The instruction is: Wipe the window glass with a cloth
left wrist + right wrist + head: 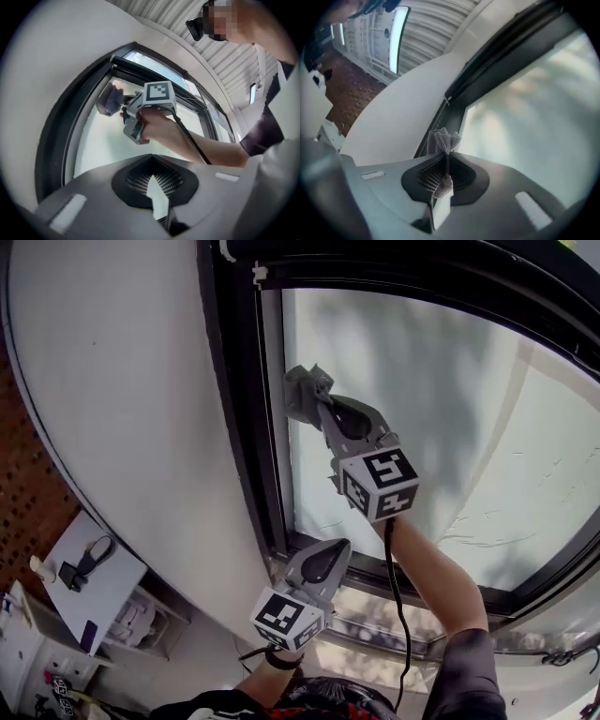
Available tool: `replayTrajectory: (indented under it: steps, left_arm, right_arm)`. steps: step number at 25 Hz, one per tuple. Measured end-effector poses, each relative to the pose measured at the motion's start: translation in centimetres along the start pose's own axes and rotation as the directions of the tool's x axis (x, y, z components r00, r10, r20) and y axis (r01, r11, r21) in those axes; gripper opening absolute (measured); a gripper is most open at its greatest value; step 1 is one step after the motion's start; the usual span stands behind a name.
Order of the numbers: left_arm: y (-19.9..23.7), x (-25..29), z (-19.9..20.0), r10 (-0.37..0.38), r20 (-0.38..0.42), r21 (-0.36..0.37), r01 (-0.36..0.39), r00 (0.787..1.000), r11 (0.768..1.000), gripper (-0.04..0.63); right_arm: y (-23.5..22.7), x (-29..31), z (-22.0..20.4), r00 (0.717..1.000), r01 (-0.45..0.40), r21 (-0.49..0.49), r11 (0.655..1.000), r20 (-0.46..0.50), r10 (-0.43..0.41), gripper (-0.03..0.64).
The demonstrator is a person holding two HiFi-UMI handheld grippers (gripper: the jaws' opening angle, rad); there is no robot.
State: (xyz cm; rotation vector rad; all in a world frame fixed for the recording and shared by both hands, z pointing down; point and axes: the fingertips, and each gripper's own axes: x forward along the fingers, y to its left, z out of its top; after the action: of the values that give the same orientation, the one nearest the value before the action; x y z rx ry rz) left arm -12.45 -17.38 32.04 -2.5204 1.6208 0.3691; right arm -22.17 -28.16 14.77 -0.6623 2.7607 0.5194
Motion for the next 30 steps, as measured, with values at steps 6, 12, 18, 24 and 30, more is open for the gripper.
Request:
replayTrajectory:
  steps: [6,12,18,24,30]
  left_arm:
    - [1.6,-1.3,0.3,0.033,0.009,-0.02,-0.032,0.999,0.999,-0.012]
    - [-0.7,2.7,-1.2,-0.074,-0.026,-0.027,0.073,0.997,0.997,-0.012]
    - [-6.7,6.7,-1.9,-0.197,-0.031,-0.031,0.197,0.98,0.98,-0.012]
    - [-10.0,8.4,-2.1,-0.249,-0.026,-0.022,0.249,0.968,0.968,-0.012]
    - [-8.9,7.6,-2.3,-0.19,-0.037,-0.009,0.19,0.981,0.982,-0.012]
  right_arm:
    - [-4.4,-1.2,-2.5,0.989,0.137,0.029,0.99,-0.058,-0.135,0.025]
    - [-15.2,-17.3,0.5,0.915,0.401,-0.08,0.913,-0.011,-0.403,0.025]
    - [-26.4,-36.5,3.5,0.708,0.698,-0.171,0.696,0.018,-0.706,0.025]
    - [-36.1,-54.4,4.3,0.232,0.921,-0.31,0.235,-0.046,-0.972,0.025]
    - [-29.3,-46.9,4.9,0.424,0.89,-0.214,0.403,0.061,-0.904,0.025]
